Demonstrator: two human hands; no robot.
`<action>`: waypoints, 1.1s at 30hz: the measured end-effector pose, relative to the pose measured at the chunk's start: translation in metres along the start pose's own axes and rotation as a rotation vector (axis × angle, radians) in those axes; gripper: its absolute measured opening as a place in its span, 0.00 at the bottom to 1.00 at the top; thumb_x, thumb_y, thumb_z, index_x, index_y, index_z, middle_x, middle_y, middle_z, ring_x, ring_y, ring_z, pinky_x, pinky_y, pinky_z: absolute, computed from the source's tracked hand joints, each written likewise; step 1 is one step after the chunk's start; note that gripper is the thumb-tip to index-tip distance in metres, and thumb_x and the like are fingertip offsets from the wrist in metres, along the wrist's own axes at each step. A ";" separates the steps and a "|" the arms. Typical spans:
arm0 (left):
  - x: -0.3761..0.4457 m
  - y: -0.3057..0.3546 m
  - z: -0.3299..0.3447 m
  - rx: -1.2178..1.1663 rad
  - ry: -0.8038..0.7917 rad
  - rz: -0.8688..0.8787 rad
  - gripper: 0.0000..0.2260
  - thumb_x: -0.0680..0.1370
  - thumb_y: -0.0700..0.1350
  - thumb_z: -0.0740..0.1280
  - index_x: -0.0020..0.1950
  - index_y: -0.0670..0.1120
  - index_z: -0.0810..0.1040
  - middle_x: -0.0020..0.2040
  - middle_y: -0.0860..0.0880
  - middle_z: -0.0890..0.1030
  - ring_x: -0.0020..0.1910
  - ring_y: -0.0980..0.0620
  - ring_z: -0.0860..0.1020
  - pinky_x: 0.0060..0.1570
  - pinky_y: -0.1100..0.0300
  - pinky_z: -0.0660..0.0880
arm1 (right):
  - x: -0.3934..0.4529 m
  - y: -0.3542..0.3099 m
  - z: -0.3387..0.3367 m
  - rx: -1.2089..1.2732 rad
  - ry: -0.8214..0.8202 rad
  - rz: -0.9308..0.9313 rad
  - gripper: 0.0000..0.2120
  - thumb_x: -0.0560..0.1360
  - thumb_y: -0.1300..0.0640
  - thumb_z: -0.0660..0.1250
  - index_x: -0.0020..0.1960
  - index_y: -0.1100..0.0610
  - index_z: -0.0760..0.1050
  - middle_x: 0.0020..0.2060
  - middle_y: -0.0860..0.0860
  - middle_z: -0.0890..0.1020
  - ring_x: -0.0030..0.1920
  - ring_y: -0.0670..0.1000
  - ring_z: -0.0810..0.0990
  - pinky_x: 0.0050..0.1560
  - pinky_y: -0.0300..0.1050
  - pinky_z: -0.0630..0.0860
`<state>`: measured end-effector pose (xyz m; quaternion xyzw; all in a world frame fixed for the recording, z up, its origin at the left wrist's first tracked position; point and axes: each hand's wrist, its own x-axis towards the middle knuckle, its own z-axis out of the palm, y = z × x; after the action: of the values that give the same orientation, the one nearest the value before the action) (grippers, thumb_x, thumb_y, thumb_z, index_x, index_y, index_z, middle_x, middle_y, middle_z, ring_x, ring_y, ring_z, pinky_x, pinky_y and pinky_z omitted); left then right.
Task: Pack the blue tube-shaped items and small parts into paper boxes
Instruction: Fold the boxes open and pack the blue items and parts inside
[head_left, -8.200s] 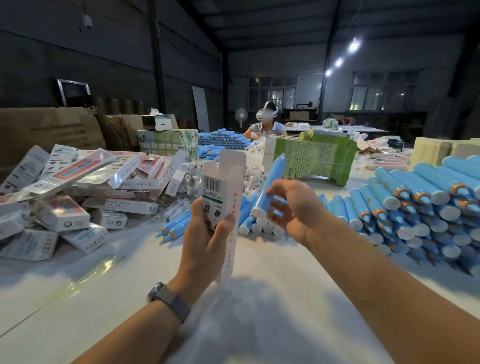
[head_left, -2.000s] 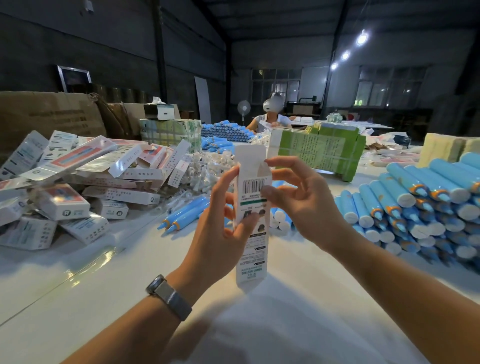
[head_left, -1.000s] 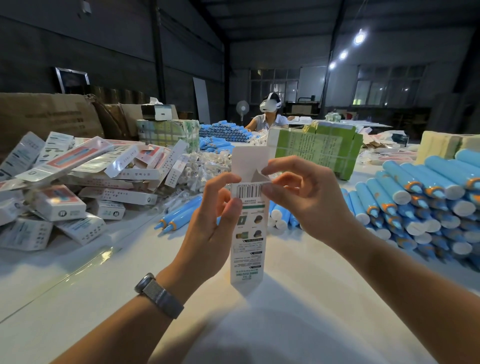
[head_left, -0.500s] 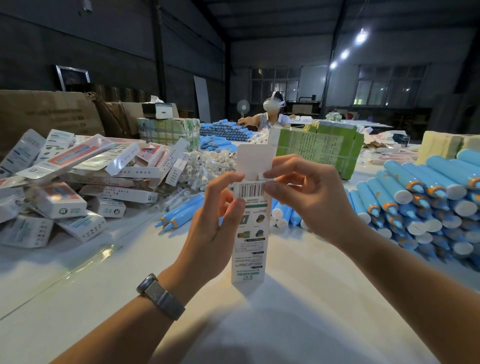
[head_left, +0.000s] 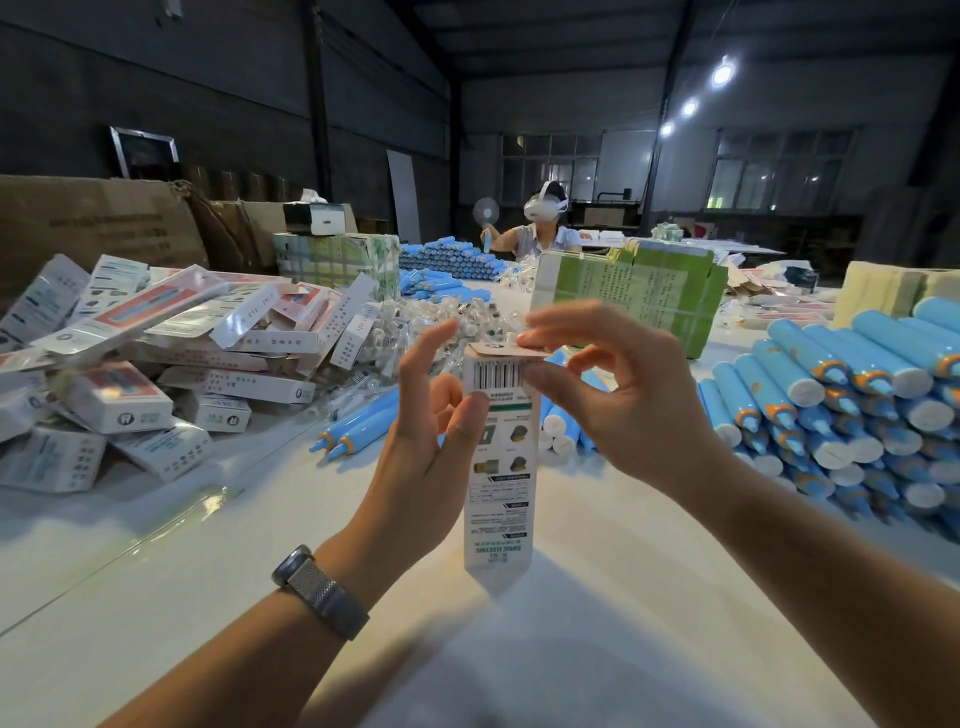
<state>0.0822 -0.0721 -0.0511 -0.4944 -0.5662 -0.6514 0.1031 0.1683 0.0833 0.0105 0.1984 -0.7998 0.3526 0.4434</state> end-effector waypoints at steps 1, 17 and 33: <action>0.000 0.000 -0.001 0.016 -0.005 -0.008 0.19 0.81 0.57 0.59 0.69 0.73 0.59 0.53 0.31 0.75 0.49 0.27 0.76 0.49 0.28 0.74 | 0.000 0.001 0.000 -0.038 -0.021 -0.036 0.11 0.73 0.61 0.72 0.53 0.49 0.80 0.47 0.47 0.85 0.50 0.47 0.83 0.42 0.43 0.78; 0.002 -0.004 -0.004 0.177 0.002 0.080 0.20 0.81 0.57 0.59 0.72 0.70 0.60 0.46 0.38 0.78 0.44 0.35 0.77 0.44 0.34 0.75 | -0.009 0.005 0.007 -0.315 -0.049 -0.265 0.13 0.76 0.62 0.69 0.60 0.63 0.80 0.53 0.59 0.79 0.50 0.57 0.79 0.47 0.48 0.77; 0.005 -0.002 -0.006 0.162 -0.026 0.086 0.13 0.80 0.54 0.61 0.62 0.68 0.66 0.42 0.52 0.78 0.40 0.42 0.75 0.38 0.57 0.71 | -0.002 -0.003 0.002 0.111 -0.051 0.016 0.09 0.73 0.61 0.72 0.54 0.57 0.81 0.47 0.53 0.78 0.49 0.48 0.80 0.47 0.46 0.81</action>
<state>0.0752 -0.0740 -0.0478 -0.5167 -0.5967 -0.5919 0.1632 0.1701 0.0795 0.0089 0.2251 -0.7918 0.3947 0.4081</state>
